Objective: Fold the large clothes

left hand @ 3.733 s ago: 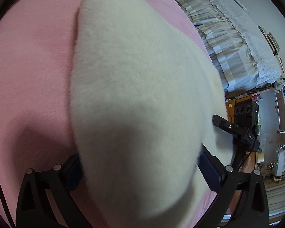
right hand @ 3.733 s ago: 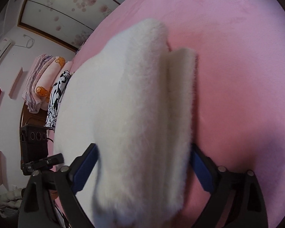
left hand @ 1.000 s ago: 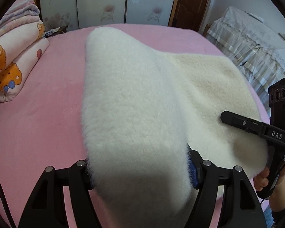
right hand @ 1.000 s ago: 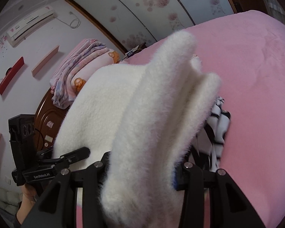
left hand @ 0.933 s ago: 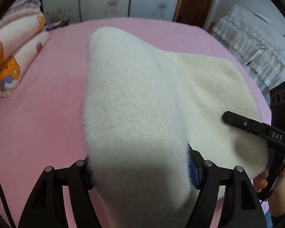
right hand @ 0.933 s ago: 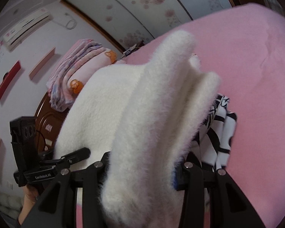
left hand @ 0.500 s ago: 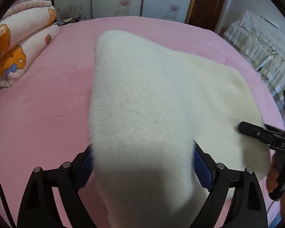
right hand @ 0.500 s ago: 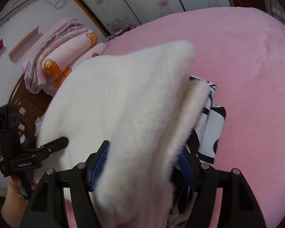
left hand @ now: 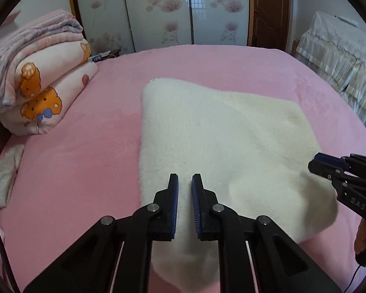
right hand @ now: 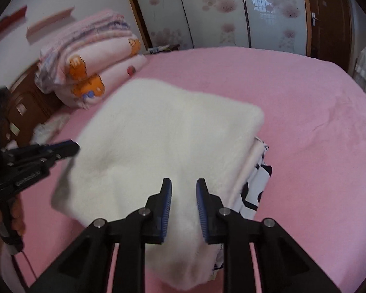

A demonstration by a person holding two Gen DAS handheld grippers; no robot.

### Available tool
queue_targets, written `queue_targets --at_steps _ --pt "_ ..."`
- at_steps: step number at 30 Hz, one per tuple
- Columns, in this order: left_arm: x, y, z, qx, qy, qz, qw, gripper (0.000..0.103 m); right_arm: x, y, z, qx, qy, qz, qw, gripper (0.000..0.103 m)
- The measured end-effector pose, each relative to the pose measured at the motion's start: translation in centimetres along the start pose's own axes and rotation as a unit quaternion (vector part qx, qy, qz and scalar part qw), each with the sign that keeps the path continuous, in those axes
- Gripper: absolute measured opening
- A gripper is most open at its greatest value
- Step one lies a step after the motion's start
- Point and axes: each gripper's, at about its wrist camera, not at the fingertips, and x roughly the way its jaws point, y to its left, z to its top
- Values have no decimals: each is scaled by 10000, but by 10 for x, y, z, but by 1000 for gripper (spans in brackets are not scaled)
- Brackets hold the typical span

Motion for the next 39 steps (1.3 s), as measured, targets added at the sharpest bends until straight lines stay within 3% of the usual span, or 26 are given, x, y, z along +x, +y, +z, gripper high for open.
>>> queue_targets --at_steps 2,11,18,20,21,24,25,28,31,33,35,37,39 --pt "6 6 -1 -115 100 -1 9999 9 11 -6 -5 -9 69 -322 9995 8" --pt "18 9 -9 -453 170 10 9988 9 35 -27 -18 309 147 -255 9991 8" --pt "6 10 -9 -746 137 119 9971 15 11 -26 -15 469 191 -121 9986 13" --pt "-1 8 -11 -810 166 73 9966 26 -4 -28 -16 548 214 -74 9982 21" --pt "-7 5 -13 -815 188 65 9965 26 -12 -28 -17 563 211 -41 9982 26" --pt "-30 -5 -17 -715 171 90 9973 28 -40 -29 -22 520 184 -43 9985 28" --pt "-40 -8 -18 -717 158 93 9973 35 -52 -29 -24 505 173 -37 9986 28" --pt "-73 -17 -23 -777 70 66 9969 76 -88 -29 -30 484 108 -72 9987 28" --pt "-109 -28 -28 -766 -113 10 9970 79 -123 -32 -37 506 91 -184 9985 34" --pt "-129 -36 -33 -812 -52 -80 9966 80 -144 -35 -41 561 103 -287 9980 45" --pt "-146 -43 -39 -890 31 -124 9959 86 -167 -42 -45 650 92 -346 9972 49" --pt "-164 -50 -44 -909 99 -141 9957 87 -192 -49 -50 726 121 -473 9962 57" --pt "-182 -59 -50 -898 95 -129 9958 88 -216 -54 -54 717 69 -598 9956 58"
